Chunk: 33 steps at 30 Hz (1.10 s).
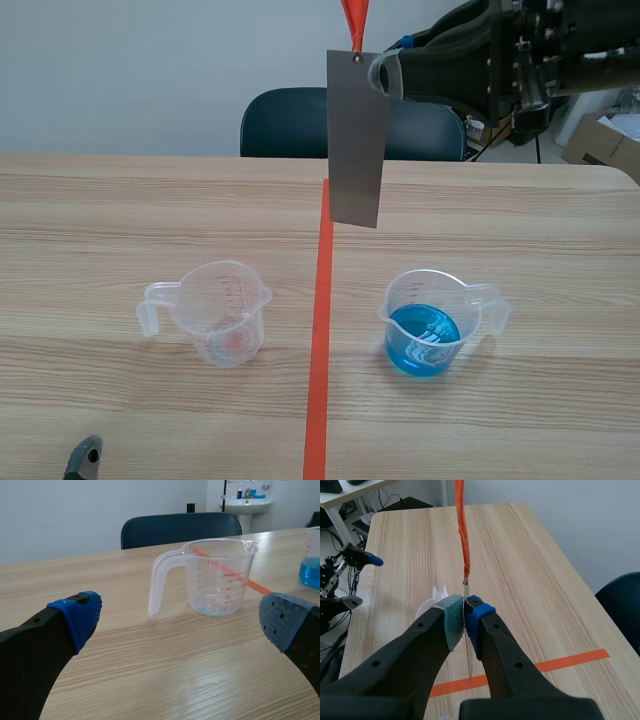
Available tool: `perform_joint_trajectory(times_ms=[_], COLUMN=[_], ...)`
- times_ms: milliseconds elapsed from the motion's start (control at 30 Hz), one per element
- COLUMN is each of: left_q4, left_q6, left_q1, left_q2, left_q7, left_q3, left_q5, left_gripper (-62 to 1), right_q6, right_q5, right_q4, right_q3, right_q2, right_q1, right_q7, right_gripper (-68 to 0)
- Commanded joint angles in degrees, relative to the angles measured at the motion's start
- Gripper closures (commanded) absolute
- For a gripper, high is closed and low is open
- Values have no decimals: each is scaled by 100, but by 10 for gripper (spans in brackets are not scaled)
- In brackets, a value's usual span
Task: Do the redox reaction experiment. move the plate over the blue solution
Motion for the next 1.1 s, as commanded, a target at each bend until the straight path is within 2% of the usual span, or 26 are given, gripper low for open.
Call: perform_joint_trajectory(times_ms=[0,133,233,300,500,767,933,1067], left_q4=[59,70,90,87,85,284,973,1589], left_q6=[4,-7,-157,-256,-291,-293,-315,-531], left_q1=[157,302,393,407,446,704,1233,1714], left_q2=[-166,-529,-789,-909,-1161,-1414,-1644,-1910], left_q7=[-260,-260,-260,-260,-260,-260,-260,-127], left_q3=[-28,-28,-28,-24,-24,-24,-26,-26], left_q5=[-2,111,111,136,175,142,-72,-706], left_gripper=[-623,-623,-623,-623,-623,-623,-623,-623], right_q6=[46,46,46,46,46,46,46,46], right_q5=[85,85,85,85,33,-802,-1062,-1322], right_q4=[94,96,101,101,114,400,573,605], right_q3=[37,37,37,37,37,37,37,37], right_q2=[127,378,553,662,992,1311,1604,1880], right_q1=[116,116,116,101,-114,-586,-831,-1075], right_q7=[232,426,459,551,1051,1722,2188,2798], right_gripper=[-6,-6,-6,-6,-6,-6,-6,-6])
